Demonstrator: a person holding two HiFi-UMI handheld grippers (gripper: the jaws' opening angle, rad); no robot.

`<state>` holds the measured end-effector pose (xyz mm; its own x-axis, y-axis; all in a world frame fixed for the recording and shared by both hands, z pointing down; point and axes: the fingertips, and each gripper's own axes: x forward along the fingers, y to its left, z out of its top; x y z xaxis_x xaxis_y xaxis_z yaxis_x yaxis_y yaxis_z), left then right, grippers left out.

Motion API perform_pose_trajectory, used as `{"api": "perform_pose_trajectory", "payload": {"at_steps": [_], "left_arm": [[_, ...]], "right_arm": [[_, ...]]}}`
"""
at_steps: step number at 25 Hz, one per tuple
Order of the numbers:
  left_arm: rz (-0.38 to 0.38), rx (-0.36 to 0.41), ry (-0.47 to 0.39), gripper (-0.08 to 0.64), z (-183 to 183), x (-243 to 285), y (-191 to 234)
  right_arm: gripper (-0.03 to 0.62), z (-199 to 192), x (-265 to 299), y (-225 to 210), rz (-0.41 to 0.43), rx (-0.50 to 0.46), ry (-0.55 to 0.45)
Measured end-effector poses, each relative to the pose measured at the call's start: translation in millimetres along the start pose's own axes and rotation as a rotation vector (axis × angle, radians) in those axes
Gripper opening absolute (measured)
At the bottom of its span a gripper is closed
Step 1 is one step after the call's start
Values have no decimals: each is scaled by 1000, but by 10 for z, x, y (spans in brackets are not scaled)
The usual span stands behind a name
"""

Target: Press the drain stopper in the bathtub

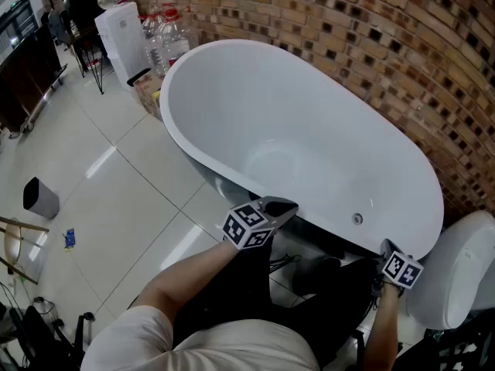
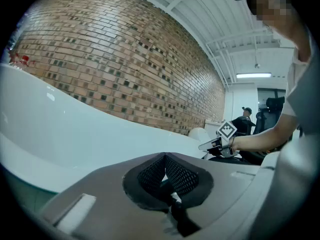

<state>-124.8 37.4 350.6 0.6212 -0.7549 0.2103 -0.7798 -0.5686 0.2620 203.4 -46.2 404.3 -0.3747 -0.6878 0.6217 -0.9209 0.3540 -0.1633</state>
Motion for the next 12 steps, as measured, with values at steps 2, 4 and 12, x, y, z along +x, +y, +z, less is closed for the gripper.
{"api": "perform_pose_trajectory", "payload": {"at_steps": [2,4,12], "left_arm": [[6,-1,-11,6,105,-6,-20],[2,10,-23,6,241,27,-69],[-17,87,-29,8,850,281,-273]], "right_arm": [[15,121,-4,56,2,-59,-3],[15,284,-46,106,6,-107,-21],[15,968,-188,384,48,-279,-102]]}}
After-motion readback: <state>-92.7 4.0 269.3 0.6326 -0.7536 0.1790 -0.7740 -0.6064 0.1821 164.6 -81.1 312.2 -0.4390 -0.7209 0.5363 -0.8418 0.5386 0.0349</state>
